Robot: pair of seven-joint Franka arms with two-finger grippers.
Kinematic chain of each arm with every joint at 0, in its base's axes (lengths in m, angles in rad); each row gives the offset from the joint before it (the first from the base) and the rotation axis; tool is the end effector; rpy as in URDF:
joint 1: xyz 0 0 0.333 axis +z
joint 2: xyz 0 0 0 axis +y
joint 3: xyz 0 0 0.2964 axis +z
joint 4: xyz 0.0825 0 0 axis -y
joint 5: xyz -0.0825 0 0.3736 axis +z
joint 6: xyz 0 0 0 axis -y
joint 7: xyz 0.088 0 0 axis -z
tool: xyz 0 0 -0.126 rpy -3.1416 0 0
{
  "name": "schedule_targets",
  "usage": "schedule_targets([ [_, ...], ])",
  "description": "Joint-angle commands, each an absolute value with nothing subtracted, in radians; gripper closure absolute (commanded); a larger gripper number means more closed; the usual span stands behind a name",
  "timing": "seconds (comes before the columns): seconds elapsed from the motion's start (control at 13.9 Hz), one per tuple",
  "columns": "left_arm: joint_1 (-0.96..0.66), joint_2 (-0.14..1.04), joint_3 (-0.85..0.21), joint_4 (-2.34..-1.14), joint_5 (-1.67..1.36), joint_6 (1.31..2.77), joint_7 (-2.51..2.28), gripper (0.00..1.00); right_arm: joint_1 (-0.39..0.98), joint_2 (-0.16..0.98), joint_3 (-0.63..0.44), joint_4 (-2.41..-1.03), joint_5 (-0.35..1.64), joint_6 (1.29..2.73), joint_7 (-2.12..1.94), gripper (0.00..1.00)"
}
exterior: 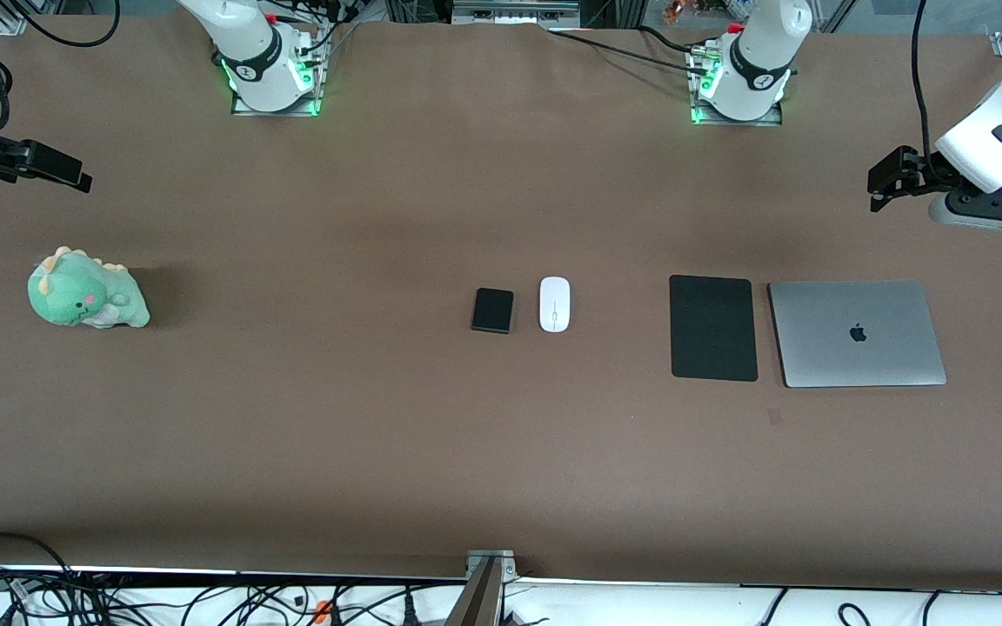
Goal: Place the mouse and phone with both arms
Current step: 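Move the left gripper toward the white mouse while the right gripper moves out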
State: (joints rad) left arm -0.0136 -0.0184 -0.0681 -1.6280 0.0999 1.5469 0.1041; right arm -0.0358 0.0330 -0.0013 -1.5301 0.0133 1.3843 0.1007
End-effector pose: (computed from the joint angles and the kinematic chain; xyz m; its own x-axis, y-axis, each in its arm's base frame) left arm 0.5328 -0.0311 0.5682 0.9807 -0.1816 -0.0727 -0.1880 -0.9777 -0.0938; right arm 0.5291 -0.0178 0.5723 0.9748 -0.1343 -0.1783 -0.1357 -0.9907 0.0047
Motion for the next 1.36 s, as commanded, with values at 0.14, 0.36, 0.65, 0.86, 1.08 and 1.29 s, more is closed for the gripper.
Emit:
schedule_targets([
  [0.14,-0.011,-0.021,-0.071,-1.609,0.08,1.522,0.106,0.0,-0.04,0.037,0.002,-1.509,0.029,1.365,0.084,0.0],
  [0.36,-0.011,-0.021,-0.069,-1.609,0.08,1.52,0.103,0.0,-0.04,0.037,0.002,-1.509,0.031,1.365,0.091,0.0],
  [0.65,-0.024,-0.005,-0.074,-1.609,0.058,1.461,0.104,0.0,-0.04,0.04,0.002,-1.511,0.031,1.364,0.078,0.0],
  [0.86,-0.029,0.041,-0.083,-1.614,-0.003,1.424,0.103,0.0,-0.023,0.046,0.003,-1.513,0.031,1.362,0.06,0.0],
  [1.08,-0.029,0.13,-0.185,-1.623,-0.029,1.394,0.078,0.0,0.003,0.049,0.003,-1.526,0.031,1.348,0.083,0.0],
  [1.29,-0.029,0.228,-0.277,-1.631,-0.017,1.573,-0.144,0.0,0.038,0.096,0.003,-1.529,0.031,1.341,0.087,0.0],
])
